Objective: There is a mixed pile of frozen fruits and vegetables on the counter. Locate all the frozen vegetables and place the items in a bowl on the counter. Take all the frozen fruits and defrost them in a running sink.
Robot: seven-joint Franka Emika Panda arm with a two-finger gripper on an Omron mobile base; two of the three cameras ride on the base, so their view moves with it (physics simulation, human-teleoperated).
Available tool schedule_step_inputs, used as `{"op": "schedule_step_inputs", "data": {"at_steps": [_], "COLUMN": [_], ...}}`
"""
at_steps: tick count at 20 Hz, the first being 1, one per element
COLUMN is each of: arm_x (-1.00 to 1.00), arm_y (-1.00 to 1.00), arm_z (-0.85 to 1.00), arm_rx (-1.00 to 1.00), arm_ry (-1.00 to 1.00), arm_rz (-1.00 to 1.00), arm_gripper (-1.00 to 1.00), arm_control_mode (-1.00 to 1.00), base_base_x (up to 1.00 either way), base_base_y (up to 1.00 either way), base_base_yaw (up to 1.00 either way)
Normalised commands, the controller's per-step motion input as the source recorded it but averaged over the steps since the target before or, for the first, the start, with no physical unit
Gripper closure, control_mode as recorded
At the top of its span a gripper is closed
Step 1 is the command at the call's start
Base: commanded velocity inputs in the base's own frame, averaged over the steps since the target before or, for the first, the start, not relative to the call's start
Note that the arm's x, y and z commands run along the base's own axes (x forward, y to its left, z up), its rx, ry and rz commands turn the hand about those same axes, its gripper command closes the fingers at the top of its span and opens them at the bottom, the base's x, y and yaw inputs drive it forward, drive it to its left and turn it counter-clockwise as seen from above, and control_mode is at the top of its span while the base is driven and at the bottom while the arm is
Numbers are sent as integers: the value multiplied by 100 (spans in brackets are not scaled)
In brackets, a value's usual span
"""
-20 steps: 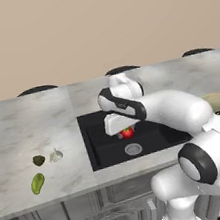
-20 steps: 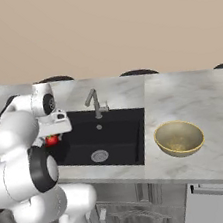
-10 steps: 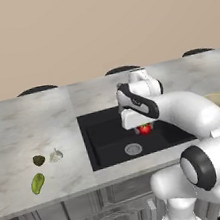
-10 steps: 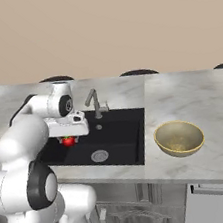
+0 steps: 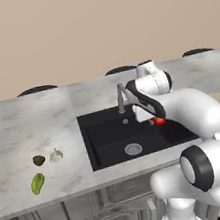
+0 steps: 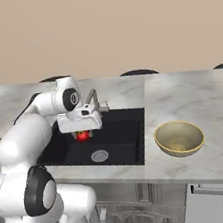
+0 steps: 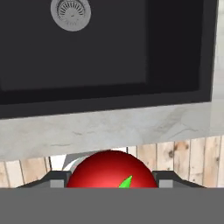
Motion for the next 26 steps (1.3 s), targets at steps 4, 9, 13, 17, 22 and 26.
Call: {"op": "schedule_step_inputs", "data": {"at_steps": [4,9,13,17,22,26], "arm_x": [0,0,0,0,-1,0], "arm_y": [-73,-79,-77,-93,-100,-97], "arm_z": [10,28,48,18,1,0], "arm_rx": [-15,0,0,-2,0,-1], "arm_ry": [-4,0,0,0,-4,-5], "arm_rz": [-15,-10,-5,-5,-6,-4], "arm_gripper": [100,100,100,100,100,100], "arm_control_mode": [-100,-100,-100,-100,-100,-100], "base_base_x": [0,0,0,0,0,0], "base_base_y": [0,0,0,0,0,0], "base_base_yaw": [0,0,0,0,0,0]}}
